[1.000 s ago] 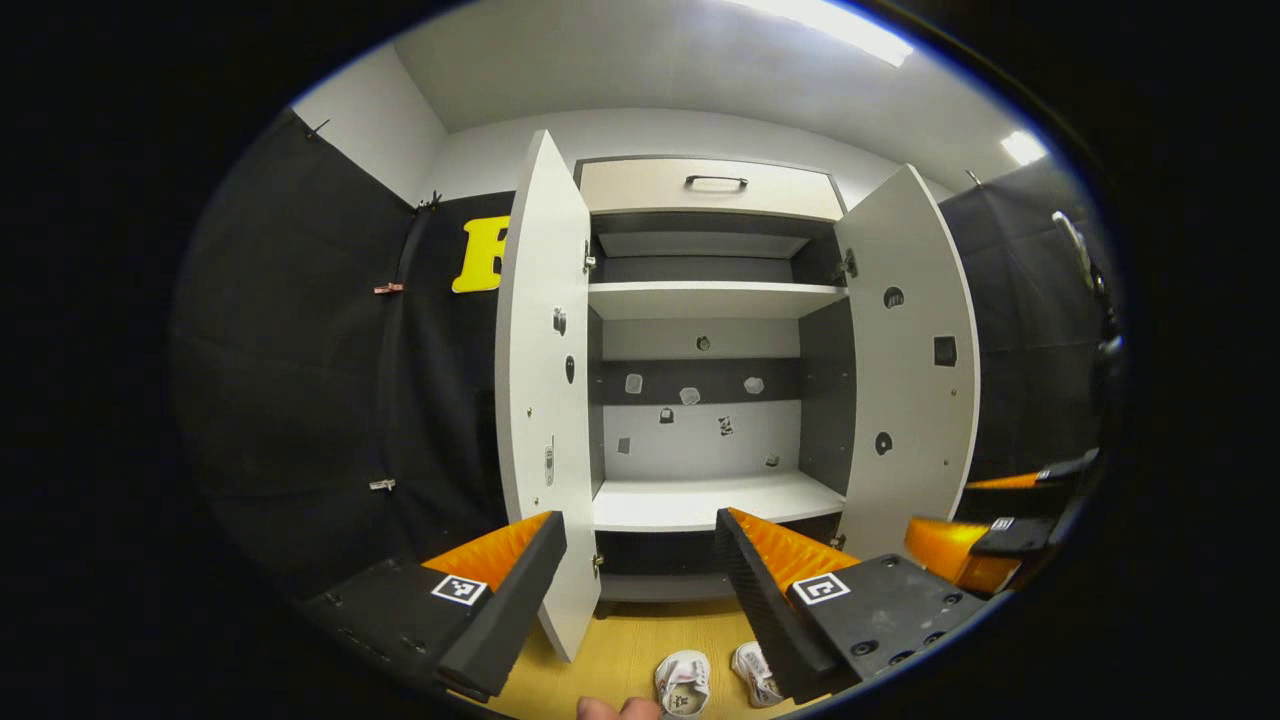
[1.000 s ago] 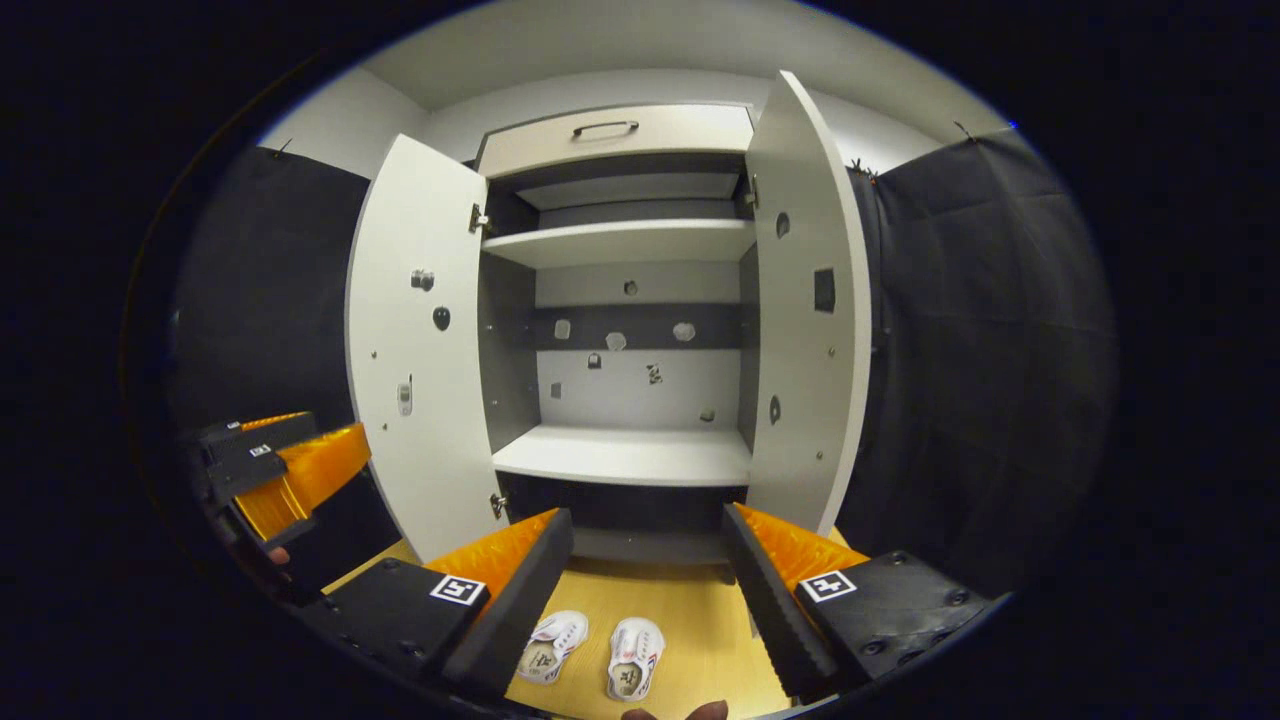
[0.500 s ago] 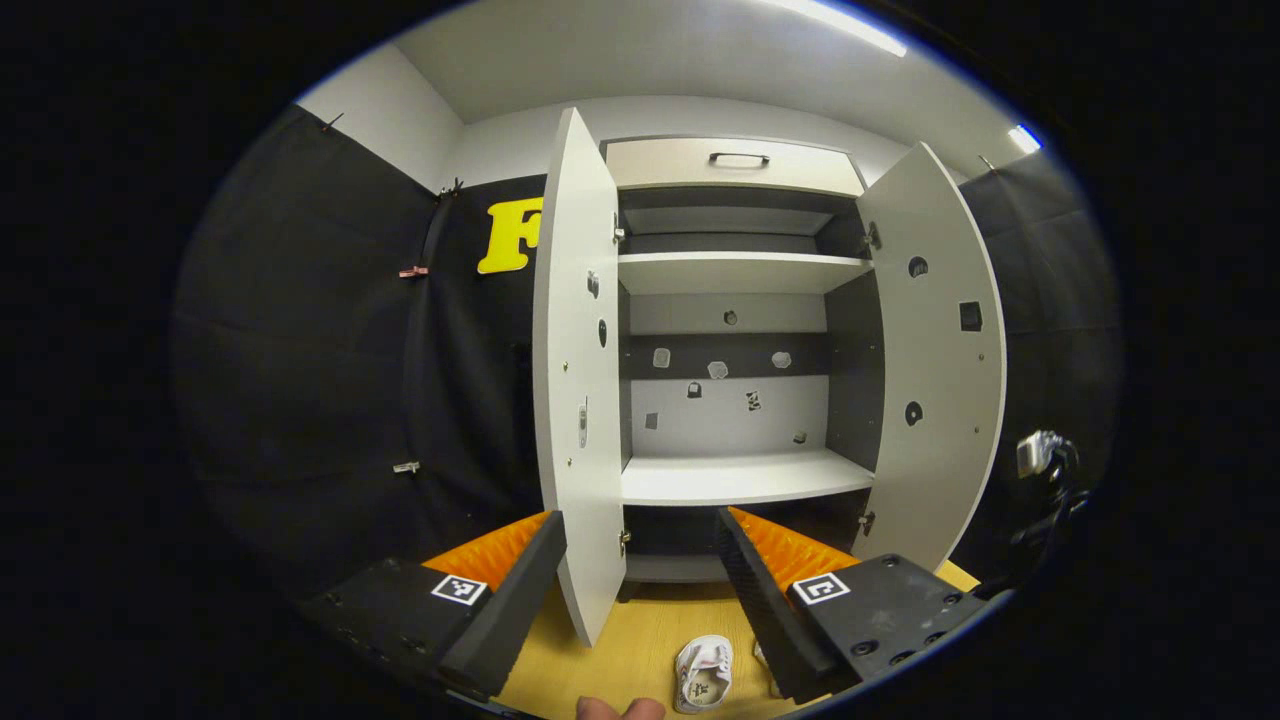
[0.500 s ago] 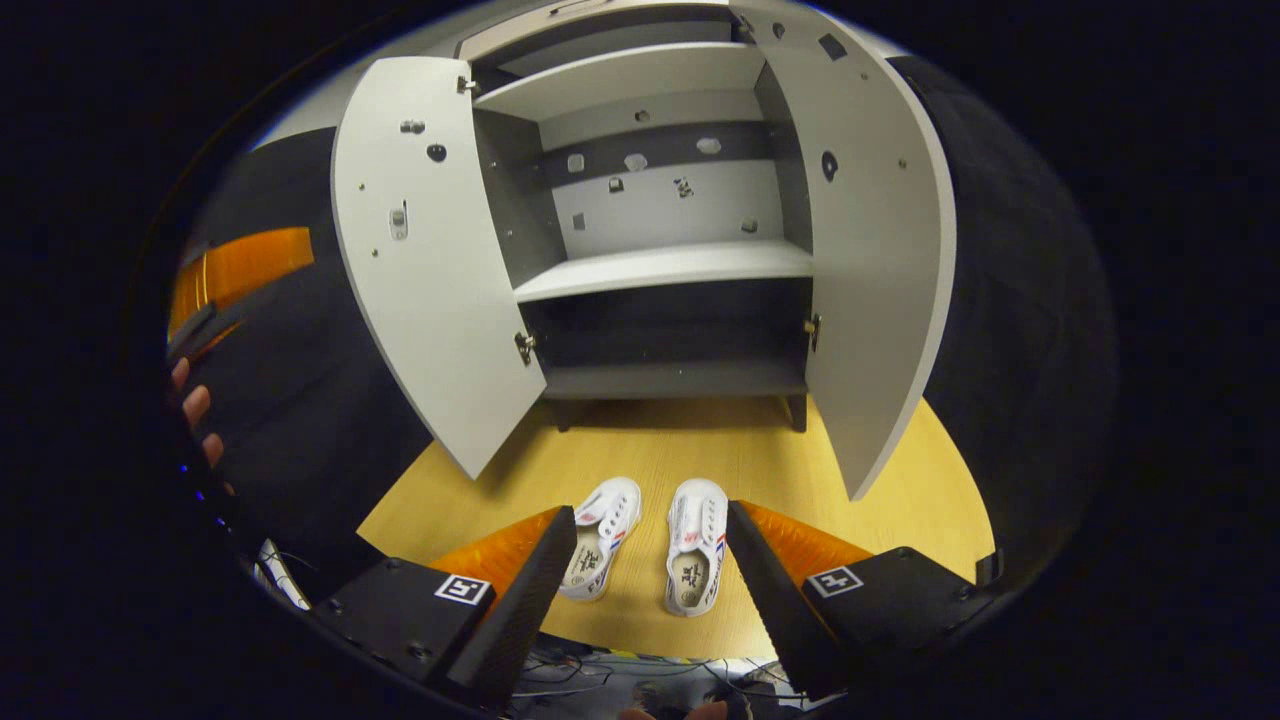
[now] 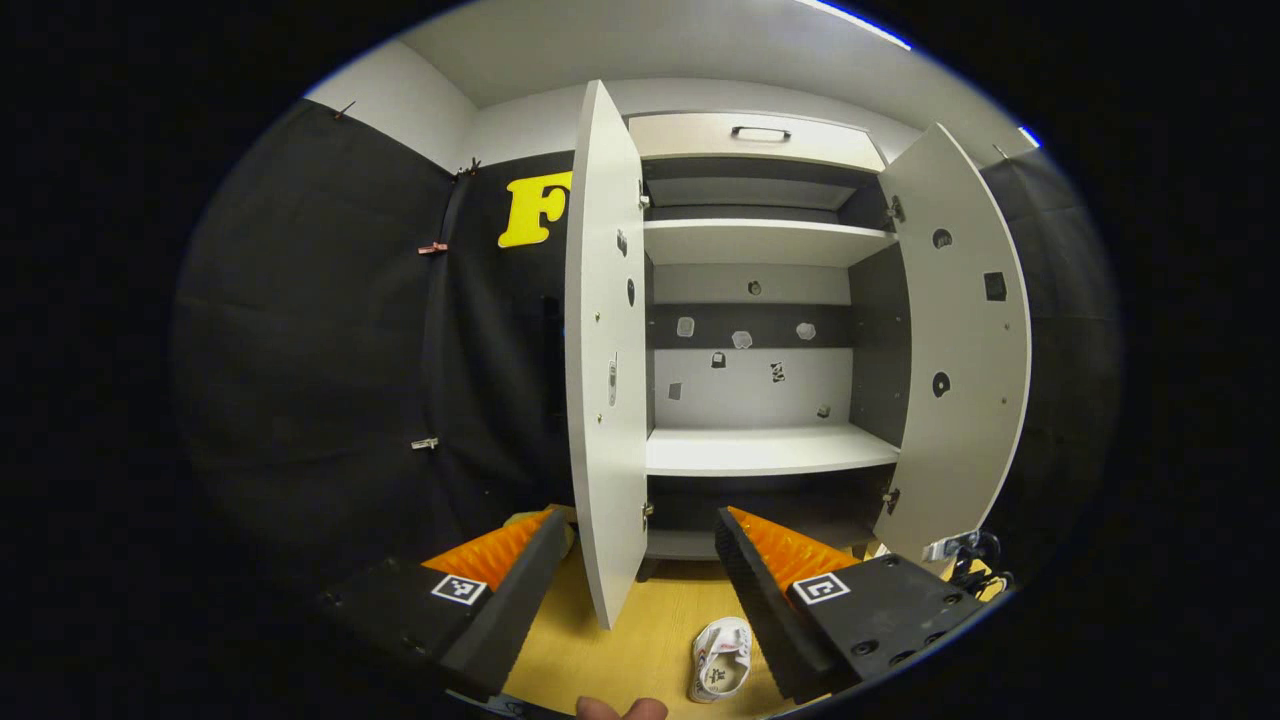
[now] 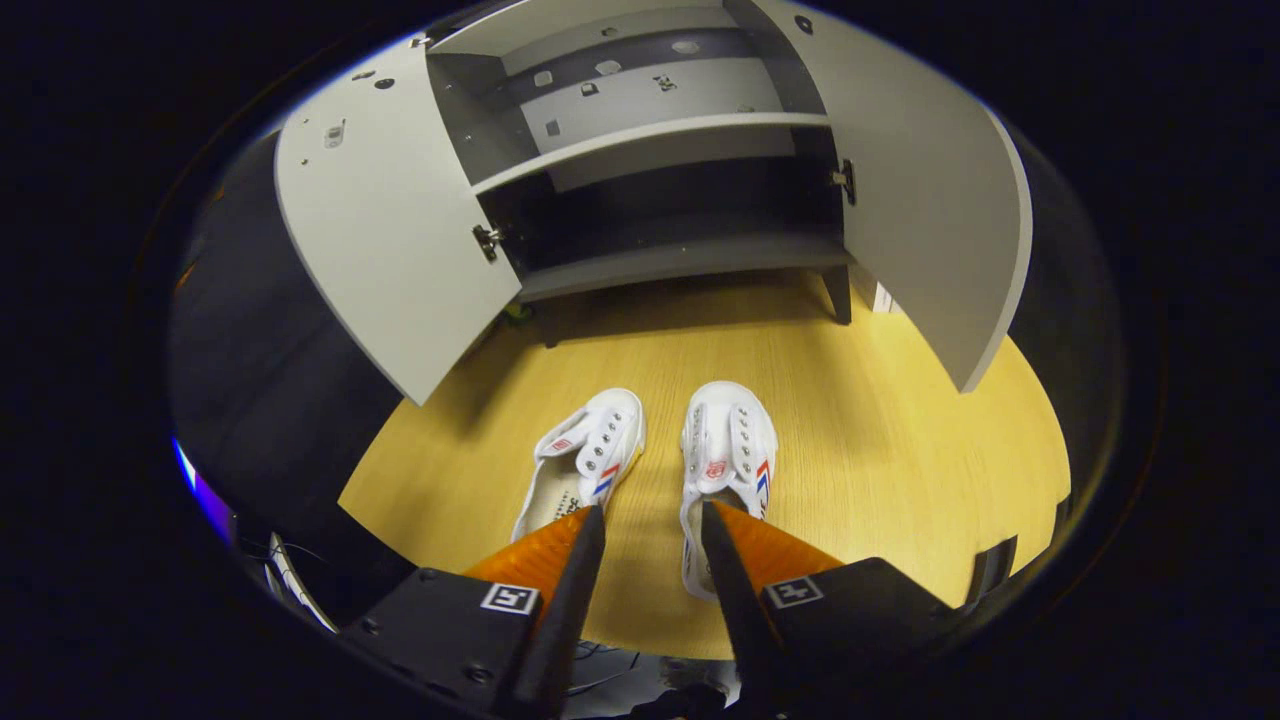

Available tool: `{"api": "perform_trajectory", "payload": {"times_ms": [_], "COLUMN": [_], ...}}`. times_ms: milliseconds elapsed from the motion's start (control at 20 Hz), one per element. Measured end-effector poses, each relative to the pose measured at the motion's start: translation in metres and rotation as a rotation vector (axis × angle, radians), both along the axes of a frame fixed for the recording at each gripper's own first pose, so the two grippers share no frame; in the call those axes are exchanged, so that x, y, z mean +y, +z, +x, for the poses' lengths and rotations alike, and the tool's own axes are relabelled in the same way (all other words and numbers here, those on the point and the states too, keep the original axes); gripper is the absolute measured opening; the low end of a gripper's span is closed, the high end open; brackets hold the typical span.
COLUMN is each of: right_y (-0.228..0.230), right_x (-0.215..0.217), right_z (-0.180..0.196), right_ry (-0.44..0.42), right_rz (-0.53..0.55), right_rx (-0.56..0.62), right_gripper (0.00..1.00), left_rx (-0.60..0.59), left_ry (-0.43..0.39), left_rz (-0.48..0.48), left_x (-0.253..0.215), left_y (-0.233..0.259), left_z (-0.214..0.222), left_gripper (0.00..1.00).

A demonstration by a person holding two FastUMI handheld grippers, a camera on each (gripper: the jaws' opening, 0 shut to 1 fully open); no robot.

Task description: Grab one shoe with the right hand and put it into the shoe cabinet, grab the other shoe with the left hand and put it into the shoe cabinet; then close the right door with the right hand and the left door with the left hand.

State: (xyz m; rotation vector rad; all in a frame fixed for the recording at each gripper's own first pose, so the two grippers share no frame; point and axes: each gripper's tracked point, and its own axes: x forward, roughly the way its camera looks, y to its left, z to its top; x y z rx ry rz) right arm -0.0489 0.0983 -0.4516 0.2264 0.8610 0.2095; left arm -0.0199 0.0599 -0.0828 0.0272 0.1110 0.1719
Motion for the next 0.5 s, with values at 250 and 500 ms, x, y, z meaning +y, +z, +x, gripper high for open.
{"api": "perform_trajectory", "payload": {"times_ms": [250,500], "right_y": [-0.058,-0.084], "right_x": [0.002,0.016], "right_z": [0.010,0.038], "right_ry": [-0.004,-0.017], "right_rz": [-0.062,-0.091], "right_rx": [0.041,0.000], "right_gripper": [0.56,0.56], "left_rx": [0.004,0.030], "left_ry": [0.016,0.037], "left_rz": [-0.002,0.016], "left_x": [0.011,0.025], "left_y": [-0.009,-0.023], "left_z": [0.000,0.000], "left_gripper": [0.95,0.95]}}
